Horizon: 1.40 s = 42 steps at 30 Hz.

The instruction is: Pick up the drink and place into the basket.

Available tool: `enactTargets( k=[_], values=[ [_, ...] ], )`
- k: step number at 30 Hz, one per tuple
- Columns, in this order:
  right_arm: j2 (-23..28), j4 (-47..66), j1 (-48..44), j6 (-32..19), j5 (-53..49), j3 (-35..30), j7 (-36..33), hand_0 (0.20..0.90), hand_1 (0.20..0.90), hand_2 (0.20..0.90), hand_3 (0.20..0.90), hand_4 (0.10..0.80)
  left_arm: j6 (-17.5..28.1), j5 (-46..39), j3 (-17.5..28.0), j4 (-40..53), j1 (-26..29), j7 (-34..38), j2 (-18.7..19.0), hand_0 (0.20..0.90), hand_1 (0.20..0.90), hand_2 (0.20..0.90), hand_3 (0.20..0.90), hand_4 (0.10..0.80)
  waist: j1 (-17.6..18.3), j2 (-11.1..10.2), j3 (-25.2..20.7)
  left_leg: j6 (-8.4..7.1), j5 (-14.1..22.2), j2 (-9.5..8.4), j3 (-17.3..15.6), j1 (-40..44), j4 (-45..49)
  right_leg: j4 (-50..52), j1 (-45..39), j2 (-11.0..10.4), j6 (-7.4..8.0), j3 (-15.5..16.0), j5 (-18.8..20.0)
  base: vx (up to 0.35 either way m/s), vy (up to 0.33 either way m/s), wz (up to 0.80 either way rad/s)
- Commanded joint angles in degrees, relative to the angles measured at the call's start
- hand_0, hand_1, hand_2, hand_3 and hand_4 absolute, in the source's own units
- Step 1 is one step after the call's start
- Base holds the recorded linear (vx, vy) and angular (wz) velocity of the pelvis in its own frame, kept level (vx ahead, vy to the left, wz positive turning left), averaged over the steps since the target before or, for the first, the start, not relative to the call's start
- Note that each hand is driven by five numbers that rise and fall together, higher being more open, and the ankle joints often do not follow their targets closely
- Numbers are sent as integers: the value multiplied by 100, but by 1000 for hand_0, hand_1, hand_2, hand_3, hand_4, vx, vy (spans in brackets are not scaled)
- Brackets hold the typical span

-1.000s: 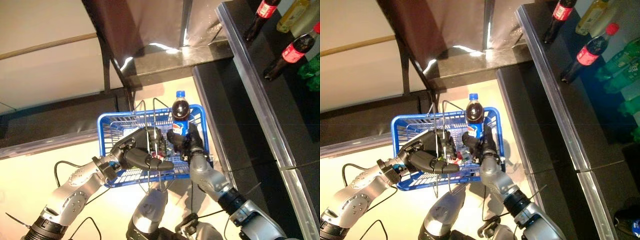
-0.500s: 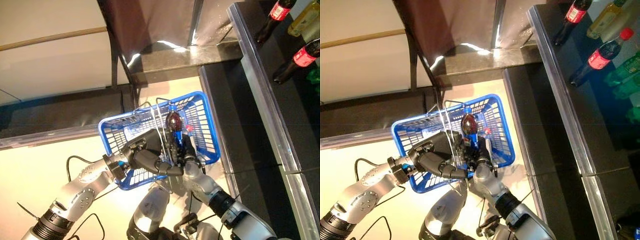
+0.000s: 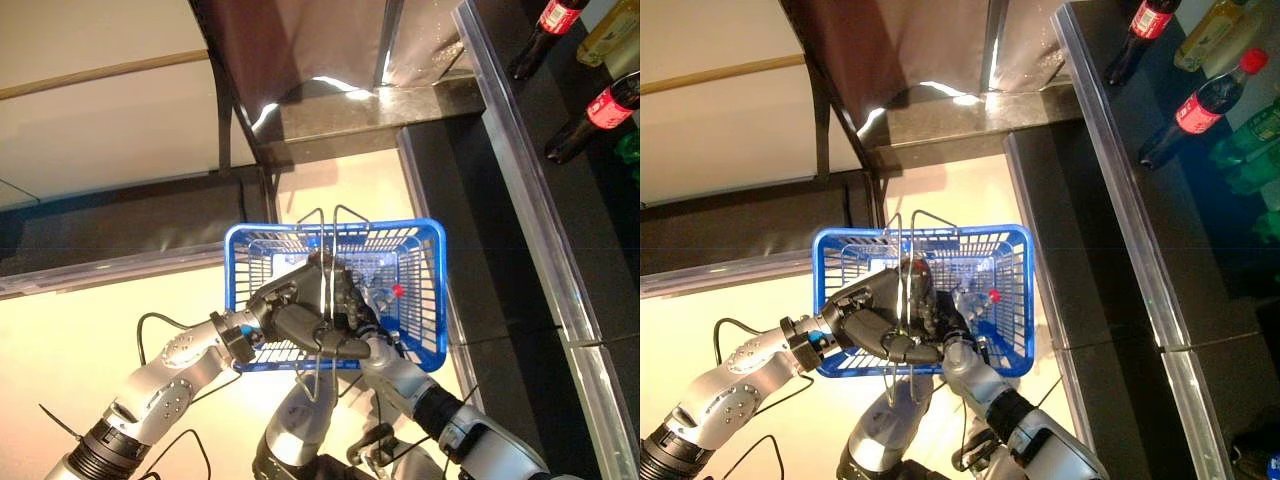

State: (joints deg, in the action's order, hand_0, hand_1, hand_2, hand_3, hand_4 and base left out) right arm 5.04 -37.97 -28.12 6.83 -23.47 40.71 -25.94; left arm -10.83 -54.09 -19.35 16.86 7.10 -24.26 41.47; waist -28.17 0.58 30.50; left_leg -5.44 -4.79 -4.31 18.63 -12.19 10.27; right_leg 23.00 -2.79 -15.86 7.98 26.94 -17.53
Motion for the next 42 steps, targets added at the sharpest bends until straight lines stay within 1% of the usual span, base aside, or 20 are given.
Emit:
enactTargets(
  k=[1,2,3,6,8,9,10,15,18,32,38,42],
  values=[
    [-600,-223,-201,-273,-511,189,271,300,300,300,200,100,1869,-953,538,2279,1343,-865,-1106,300,300,300,200,100,105,7,-981,274,265,-72,153,105,303,-314,205,54,-296,-33,1111,86,-59,9],
    [-627,-313,-181,-260,-813,176,355,300,300,300,200,100,1851,-934,536,2282,1341,-868,-1112,300,300,300,200,100,86,-23,-970,269,392,-53,130,171,310,-276,168,68,-262,-95,991,16,-5,8],
    [-626,-340,-185,-234,-976,155,378,300,300,300,200,100,1843,-932,524,2289,1351,-875,-1119,300,300,300,200,100,90,4,-974,279,266,-81,158,106,310,-310,203,53,-297,-34,1109,20,-8,8],
    [-731,-858,-249,-381,-1331,-91,613,300,300,300,200,100,1787,-931,491,2291,1412,-844,-1130,300,300,300,200,100,64,-1,-977,278,274,-77,172,113,315,-287,203,55,-310,-21,1099,4,10,8],
    [-784,-1061,-275,-356,-1700,-197,741,519,519,519,455,355,1758,-918,463,2278,1456,-797,-1141,300,300,300,200,100,57,-7,-976,283,280,-74,166,115,324,-280,201,62,-316,-26,1093,12,-3,2],
    [-794,-1158,-275,-342,-1877,-251,778,665,665,665,625,525,1744,-903,451,2270,1473,-771,-1149,300,300,300,200,100,58,-9,-974,284,281,-71,165,121,328,-274,196,63,-321,-28,1094,34,-2,-2],
    [-801,-1268,-284,-296,-2038,-322,838,900,900,900,900,800,1718,-915,458,2269,1487,-752,-1149,300,300,300,200,100,55,-12,-975,286,284,-69,166,130,328,-270,189,66,-324,-33,1090,36,1,3],
    [-805,-1894,-430,-195,-2262,-603,1004,900,900,900,900,800,1615,-910,467,2290,1559,-648,-1197,300,300,300,200,100,38,-19,-985,297,292,-64,165,136,327,-238,201,70,-332,-28,1078,14,2,1],
    [-791,-2073,-508,-139,-2155,-652,998,900,900,900,900,800,1581,-855,461,2269,1576,-601,-1260,300,300,300,200,100,40,-29,-982,299,297,-56,149,142,325,-223,212,77,-339,-30,1075,0,0,0],
    [-612,-2281,-388,-47,-1777,-748,1036,900,900,900,900,800,1556,-735,535,2228,1516,-406,-1433,300,300,300,200,100,126,-57,-1007,299,299,19,28,191,295,-115,242,52,-351,-35,1021,0,0,0],
    [-468,-1983,-257,-166,-1551,-703,896,900,900,900,900,800,1614,-715,580,2193,1417,-188,-1468,300,300,300,200,100,168,-84,-1015,288,265,55,-2,203,246,-96,266,58,-350,-36,1020,0,0,0],
    [-304,-1374,-119,-223,-1389,-665,609,900,900,900,900,800,1718,-810,716,2136,1279,-70,-1452,300,300,300,200,100,212,-121,-993,285,267,76,-19,216,230,-85,288,59,-351,-39,1023,0,0,0]
  ],
)
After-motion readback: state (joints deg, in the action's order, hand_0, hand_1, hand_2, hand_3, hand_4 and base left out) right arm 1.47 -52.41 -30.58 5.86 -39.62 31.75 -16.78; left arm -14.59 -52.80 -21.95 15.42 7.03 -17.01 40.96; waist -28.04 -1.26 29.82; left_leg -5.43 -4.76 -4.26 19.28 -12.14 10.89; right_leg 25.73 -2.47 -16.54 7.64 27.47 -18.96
